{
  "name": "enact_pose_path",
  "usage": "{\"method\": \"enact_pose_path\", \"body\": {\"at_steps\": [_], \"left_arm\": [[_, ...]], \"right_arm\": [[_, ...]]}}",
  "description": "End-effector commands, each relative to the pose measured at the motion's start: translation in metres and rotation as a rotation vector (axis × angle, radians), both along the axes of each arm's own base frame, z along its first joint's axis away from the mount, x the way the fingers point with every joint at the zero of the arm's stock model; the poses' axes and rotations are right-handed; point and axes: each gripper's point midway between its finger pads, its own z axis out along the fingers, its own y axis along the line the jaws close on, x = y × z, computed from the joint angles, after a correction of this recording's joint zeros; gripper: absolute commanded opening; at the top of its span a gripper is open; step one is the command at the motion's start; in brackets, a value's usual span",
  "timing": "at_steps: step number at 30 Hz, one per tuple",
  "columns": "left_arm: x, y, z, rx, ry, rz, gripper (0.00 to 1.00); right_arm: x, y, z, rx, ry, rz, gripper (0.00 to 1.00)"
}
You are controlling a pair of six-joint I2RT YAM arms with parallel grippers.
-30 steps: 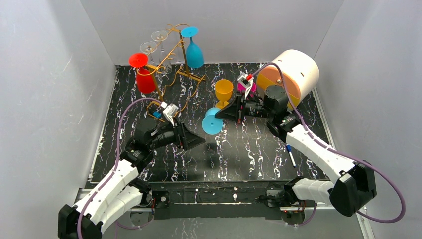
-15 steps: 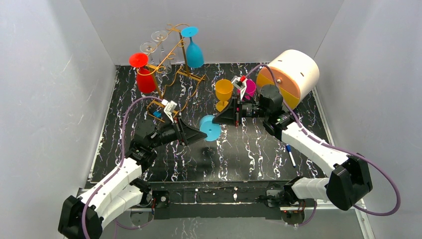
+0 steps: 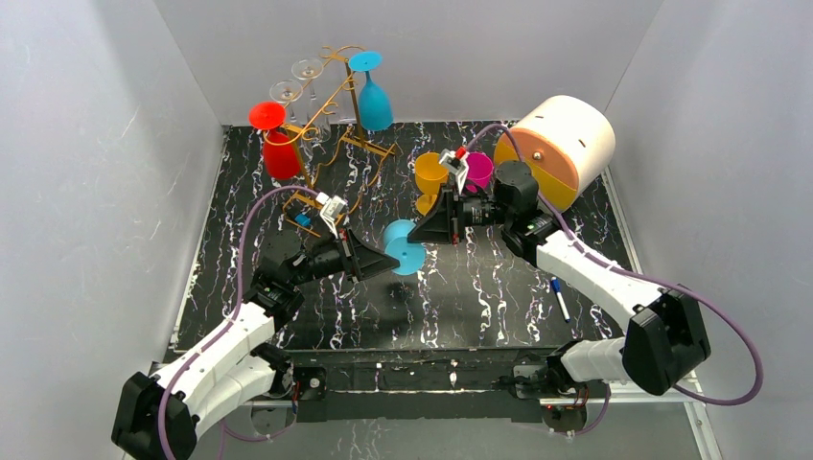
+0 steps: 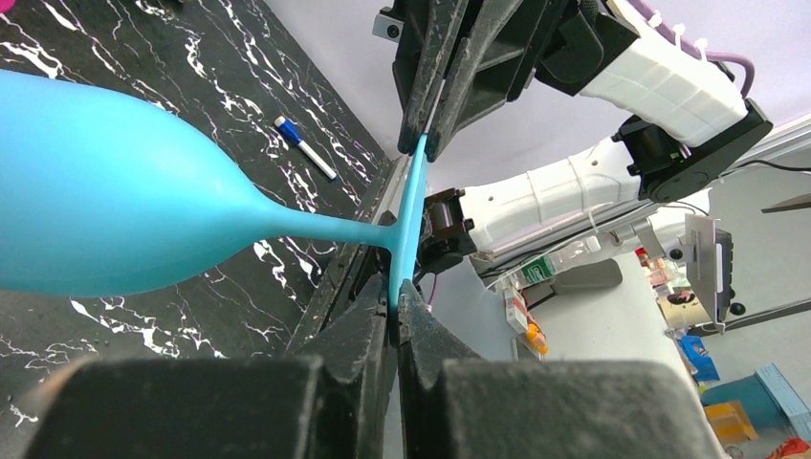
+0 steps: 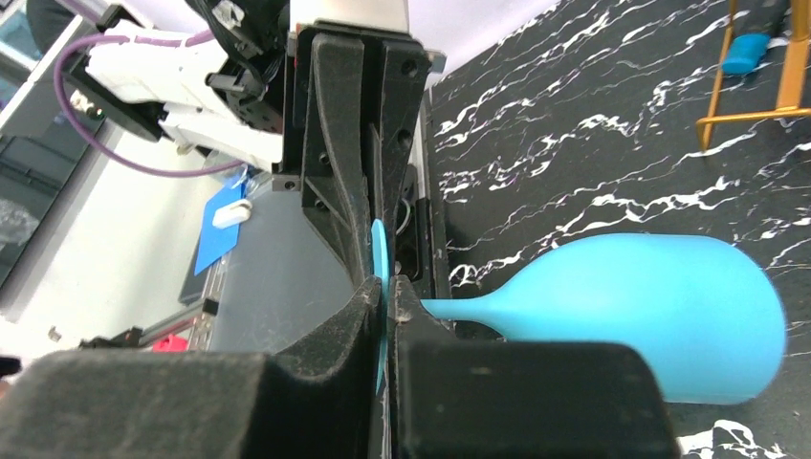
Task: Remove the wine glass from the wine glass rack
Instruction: Place the wine glass at the center of the board.
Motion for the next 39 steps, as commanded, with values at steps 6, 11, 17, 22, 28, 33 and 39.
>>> {"method": "enact_pose_path", "body": {"at_steps": [6, 11, 17, 22, 28, 33, 39], "left_arm": [[-0.003, -0.001, 0.021, -0.033, -0.093, -0.014, 0.00], [-0.003, -0.001, 0.018, -0.021, -0.085, -0.018, 0.00], [-0.003, 0.000, 0.003, 0.050, -0.023, -0.021, 0.39], [-0.008, 0.002, 0.002, 0.075, 0.000, -0.024, 0.51], [0.003, 0.000, 0.022, -0.039, -0.012, 0.083, 0.58], [0.010, -0.005, 0.019, -0.045, -0.020, 0.121, 0.56], [0.021, -0.003, 0.018, -0.064, -0.034, 0.194, 0.48]], "right_arm": [[-0.021, 0.007, 0.007, 0.000, -0.016, 0.134, 0.22], [-0.014, 0.010, 0.011, 0.009, -0.045, 0.090, 0.01], [-0.004, 0.010, 0.012, 0.032, -0.084, 0.009, 0.01], [-0.002, 0.008, 0.020, 0.089, -0.146, -0.043, 0.01], [-0.001, 0.013, 0.021, 0.109, -0.151, -0.056, 0.01], [0.001, 0.019, 0.026, 0.138, -0.133, -0.062, 0.01], [0.000, 0.021, 0.026, 0.142, -0.114, -0.052, 0.01]]}}
